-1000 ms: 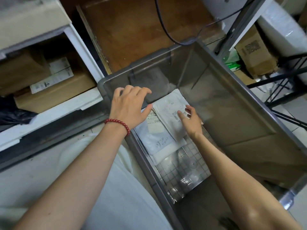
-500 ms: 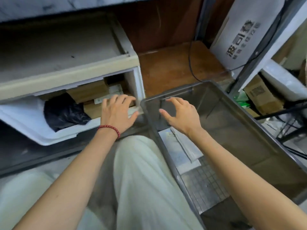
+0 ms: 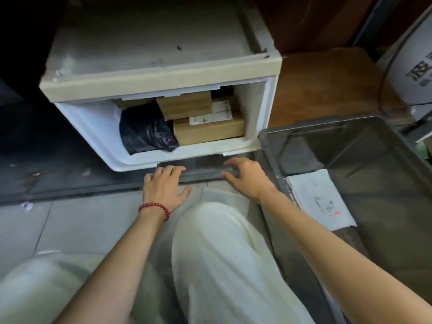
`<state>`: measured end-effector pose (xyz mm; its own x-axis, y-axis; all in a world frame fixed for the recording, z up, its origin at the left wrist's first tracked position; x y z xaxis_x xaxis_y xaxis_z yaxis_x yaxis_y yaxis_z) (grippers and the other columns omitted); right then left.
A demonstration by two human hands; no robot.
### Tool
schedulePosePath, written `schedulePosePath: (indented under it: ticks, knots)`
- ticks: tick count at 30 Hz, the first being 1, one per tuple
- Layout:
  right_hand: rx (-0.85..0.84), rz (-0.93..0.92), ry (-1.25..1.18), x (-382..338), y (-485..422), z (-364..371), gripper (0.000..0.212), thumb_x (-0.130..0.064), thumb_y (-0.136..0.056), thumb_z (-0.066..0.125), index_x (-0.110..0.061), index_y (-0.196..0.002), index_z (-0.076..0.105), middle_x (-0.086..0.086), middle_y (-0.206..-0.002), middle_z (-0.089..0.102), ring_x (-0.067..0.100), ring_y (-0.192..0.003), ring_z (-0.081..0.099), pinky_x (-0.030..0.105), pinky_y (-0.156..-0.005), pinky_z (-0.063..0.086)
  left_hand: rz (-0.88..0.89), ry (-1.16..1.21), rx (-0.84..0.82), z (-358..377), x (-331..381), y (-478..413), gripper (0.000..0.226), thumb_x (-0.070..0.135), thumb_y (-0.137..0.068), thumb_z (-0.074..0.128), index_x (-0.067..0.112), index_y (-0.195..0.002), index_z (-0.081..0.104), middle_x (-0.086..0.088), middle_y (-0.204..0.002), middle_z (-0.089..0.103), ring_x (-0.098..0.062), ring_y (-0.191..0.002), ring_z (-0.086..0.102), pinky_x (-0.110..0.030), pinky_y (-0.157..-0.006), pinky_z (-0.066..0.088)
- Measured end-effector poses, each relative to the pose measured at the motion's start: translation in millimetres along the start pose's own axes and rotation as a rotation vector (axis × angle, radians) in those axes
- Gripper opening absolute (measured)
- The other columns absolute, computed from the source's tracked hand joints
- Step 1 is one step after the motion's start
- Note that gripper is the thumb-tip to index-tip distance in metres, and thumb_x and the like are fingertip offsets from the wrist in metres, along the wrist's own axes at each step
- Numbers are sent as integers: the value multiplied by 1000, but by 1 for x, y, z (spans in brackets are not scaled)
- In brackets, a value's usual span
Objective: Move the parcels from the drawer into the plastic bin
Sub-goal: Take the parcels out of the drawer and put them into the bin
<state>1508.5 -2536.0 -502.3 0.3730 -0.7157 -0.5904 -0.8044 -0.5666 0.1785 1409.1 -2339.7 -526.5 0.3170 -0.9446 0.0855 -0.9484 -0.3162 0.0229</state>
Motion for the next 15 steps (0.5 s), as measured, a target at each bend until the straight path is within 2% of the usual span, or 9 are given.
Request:
schedulePosePath:
  ticks: [6, 10, 15]
  knots:
    - [-259, 249, 87, 47, -22, 73, 47, -36, -96, 57, -12, -136, 51, 9, -139, 54, 26, -128, 49, 33, -106, 39, 49, -13, -158, 68, -10, -11, 60, 56, -86, 51, 32, -140, 37, 4, -138, 47, -20, -126, 41, -38, -99, 31]
    - [-345, 435, 57, 77, -24, 107, 60, -34, -94, 61, -11, -144, 39, 14, -147, 40, 30, -129, 45, 32, -104, 36, 31, 21, -277, 109, -11, -20, 67, 57, -86, 53, 30, -144, 31, 2, -142, 43, -21, -128, 40, -38, -101, 31]
    - [-410, 526, 74, 107, -23, 125, 72, -31, -91, 65, -14, -149, 25, 20, -146, 33, 33, -130, 43, 36, -107, 35, -8, 79, -401, 147, -4, -26, 69, 55, -87, 54, 27, -145, 28, -4, -143, 42, -25, -126, 43, -39, -97, 37]
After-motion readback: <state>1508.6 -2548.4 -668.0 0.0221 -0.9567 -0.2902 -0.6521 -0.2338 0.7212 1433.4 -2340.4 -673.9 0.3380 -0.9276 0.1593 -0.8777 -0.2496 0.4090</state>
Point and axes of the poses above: each hand's wrist, its own y-axis away from the middle knuckle, its own z-axis out of the palm, x = y × z, the point moved 2 cm from there along -y, towards the middle knuckle
